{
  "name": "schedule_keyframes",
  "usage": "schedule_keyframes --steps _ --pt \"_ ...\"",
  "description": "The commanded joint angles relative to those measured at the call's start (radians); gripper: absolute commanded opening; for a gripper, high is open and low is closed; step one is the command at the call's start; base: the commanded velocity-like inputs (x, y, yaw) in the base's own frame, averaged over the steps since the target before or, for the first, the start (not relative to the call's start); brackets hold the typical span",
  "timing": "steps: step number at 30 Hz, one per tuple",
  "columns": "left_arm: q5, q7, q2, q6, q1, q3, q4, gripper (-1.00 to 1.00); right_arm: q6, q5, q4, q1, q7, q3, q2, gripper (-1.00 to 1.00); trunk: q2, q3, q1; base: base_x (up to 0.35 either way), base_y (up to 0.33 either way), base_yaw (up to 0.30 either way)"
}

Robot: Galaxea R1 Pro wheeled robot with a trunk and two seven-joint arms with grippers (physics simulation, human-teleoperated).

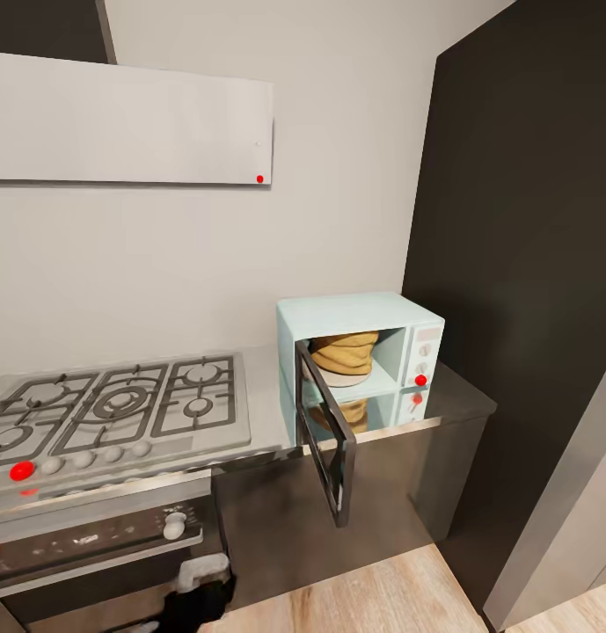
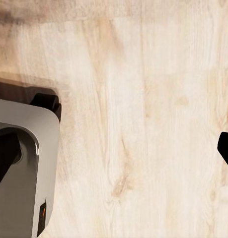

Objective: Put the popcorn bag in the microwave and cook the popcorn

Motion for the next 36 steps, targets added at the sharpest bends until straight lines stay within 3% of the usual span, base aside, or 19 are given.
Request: schedule_keyframes --steps 1,2,3,6,7,8,9,11,15,17,21,25,31,36 --pt "0.010 0.003 -0.001 0.008 -0.012 -0.012 -0.010 1.00 0.002 0.009 0.001 -0.001 0.003 -0.009 0.000 1.00 -0.001 -0.001 0.000 0.000 0.000 0.000" --pt "0.010 0.002 -0.005 0.015 -0.044 -0.039 -0.036 1.00 0.002 0.009 0.001 -0.001 0.003 -0.009 0.000 1.00 -0.001 -0.001 0.000 0.000 0.000 0.000" --pt "0.010 -0.006 -0.036 0.066 -0.119 -0.069 -0.114 1.00 0.002 0.009 0.001 -0.001 0.003 -0.009 0.000 1.00 -0.001 -0.001 0.000 0.000 0.000 0.000" --pt "0.010 -0.052 -0.053 0.103 -0.175 -0.073 -0.161 1.00 0.002 0.009 0.001 -0.001 0.003 -0.009 -0.001 1.00 -0.001 -0.001 0.000 0.000 0.000 0.000" --pt "0.013 -0.118 -0.059 0.117 -0.261 -0.074 -0.176 1.00 0.004 0.010 0.001 -0.001 0.003 -0.009 0.000 1.00 -0.001 -0.001 0.000 0.000 0.000 0.000" --pt "0.013 -0.133 -0.059 0.117 -0.272 -0.074 -0.177 1.00 0.004 0.010 0.001 -0.001 0.003 -0.009 -0.001 1.00 -0.001 -0.001 0.000 0.000 0.000 0.000" --pt "0.012 -0.160 -0.061 0.114 -0.280 -0.075 -0.180 1.00 0.005 0.010 0.001 -0.001 0.003 -0.009 -0.001 1.00 -0.001 -0.001 0.000 0.000 0.000 0.000" --pt "0.009 -0.273 -0.070 0.104 -0.291 -0.098 -0.207 1.00 0.004 0.010 0.001 -0.001 0.003 -0.009 0.000 1.00 -0.001 -0.001 0.000 0.000 0.000 0.000" --pt "-0.015 -0.312 -0.071 0.088 -0.293 -0.225 -0.238 1.00 0.007 0.009 0.001 -0.001 0.002 -0.009 0.002 1.00 -0.001 -0.001 0.000 0.000 0.000 0.000" --pt "-0.063 -0.307 -0.073 0.083 -0.294 -0.263 -0.261 1.00 0.012 0.006 0.002 -0.001 -0.001 -0.009 0.004 1.00 -0.001 -0.001 0.000 0.000 0.000 0.000" --pt "-0.091 -0.298 -0.070 0.080 -0.294 -0.273 -0.264 1.00 0.008 -0.001 0.003 -0.001 -0.002 -0.012 0.004 1.00 -0.001 -0.001 0.000 0.000 0.000 0.000" --pt "-0.095 -0.297 -0.067 0.078 -0.293 -0.270 -0.251 1.00 0.006 -0.021 0.003 0.002 -0.002 -0.016 0.007 1.00 -0.001 -0.001 0.000 0.000 0.000 0.000" --pt "-0.097 -0.298 -0.071 0.074 -0.294 -0.268 -0.227 1.00 0.005 -0.125 0.003 0.013 -0.002 -0.019 0.013 1.00 -0.001 -0.001 0.000 0.000 0.000 -0.128" --pt "-0.093 -0.299 -0.075 0.062 -0.294 -0.272 -0.227 1.00 0.005 -0.140 0.003 0.014 -0.002 -0.019 0.014 1.00 -0.001 -0.001 0.000 0.000 0.000 -0.237"
